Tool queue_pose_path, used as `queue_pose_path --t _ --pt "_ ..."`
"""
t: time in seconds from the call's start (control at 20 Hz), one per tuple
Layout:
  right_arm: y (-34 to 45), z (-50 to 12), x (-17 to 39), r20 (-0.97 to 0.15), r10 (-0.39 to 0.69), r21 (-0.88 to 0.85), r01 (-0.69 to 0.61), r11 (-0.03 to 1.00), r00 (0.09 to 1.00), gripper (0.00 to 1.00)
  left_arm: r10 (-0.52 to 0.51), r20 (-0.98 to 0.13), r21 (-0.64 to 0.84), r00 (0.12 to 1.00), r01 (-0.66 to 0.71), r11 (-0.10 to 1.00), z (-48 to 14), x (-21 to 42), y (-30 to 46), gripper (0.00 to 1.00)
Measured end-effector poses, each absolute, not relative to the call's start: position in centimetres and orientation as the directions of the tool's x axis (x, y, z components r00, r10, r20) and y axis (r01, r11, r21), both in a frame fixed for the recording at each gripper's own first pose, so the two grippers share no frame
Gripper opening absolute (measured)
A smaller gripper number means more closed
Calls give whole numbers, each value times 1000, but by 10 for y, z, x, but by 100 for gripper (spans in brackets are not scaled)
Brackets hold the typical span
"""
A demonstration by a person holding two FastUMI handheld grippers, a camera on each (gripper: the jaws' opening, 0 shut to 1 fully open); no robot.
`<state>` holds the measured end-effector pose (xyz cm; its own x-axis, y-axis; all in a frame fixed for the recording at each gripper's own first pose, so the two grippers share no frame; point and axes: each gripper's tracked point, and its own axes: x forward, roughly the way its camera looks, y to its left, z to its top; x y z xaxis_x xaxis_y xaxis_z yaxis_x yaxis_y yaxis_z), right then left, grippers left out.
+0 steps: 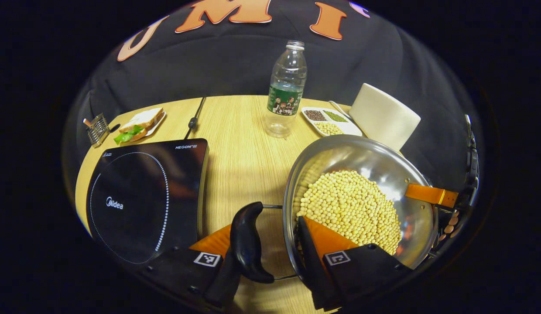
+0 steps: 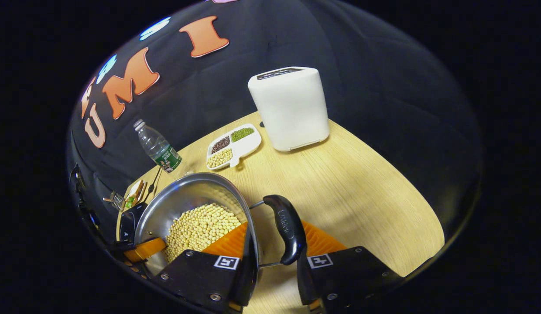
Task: First push the handle of the pot to place it horizontally, then grasp the pot with both hands and set it on the induction cooktop.
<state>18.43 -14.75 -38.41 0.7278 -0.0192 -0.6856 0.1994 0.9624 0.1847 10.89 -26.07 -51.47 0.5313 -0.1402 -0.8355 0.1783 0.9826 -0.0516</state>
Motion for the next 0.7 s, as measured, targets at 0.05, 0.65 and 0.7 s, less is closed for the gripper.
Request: queue_pose_path --t 0.05,0.65,0.7 --pt "-146 -376 181 -675 -23 186 200 962 737 42 -148 -829 -56 540 183 982 -508 108 -261 70" --pt "-75 -301 147 -592 3 204 146 968 806 37 -169 -751 -90 638 155 984 -417 102 -203 72" --pt "-65 -298 147 -590 13 210 138 968 808 42 -164 -743 -91 649 144 985 -409 102 -196 72"
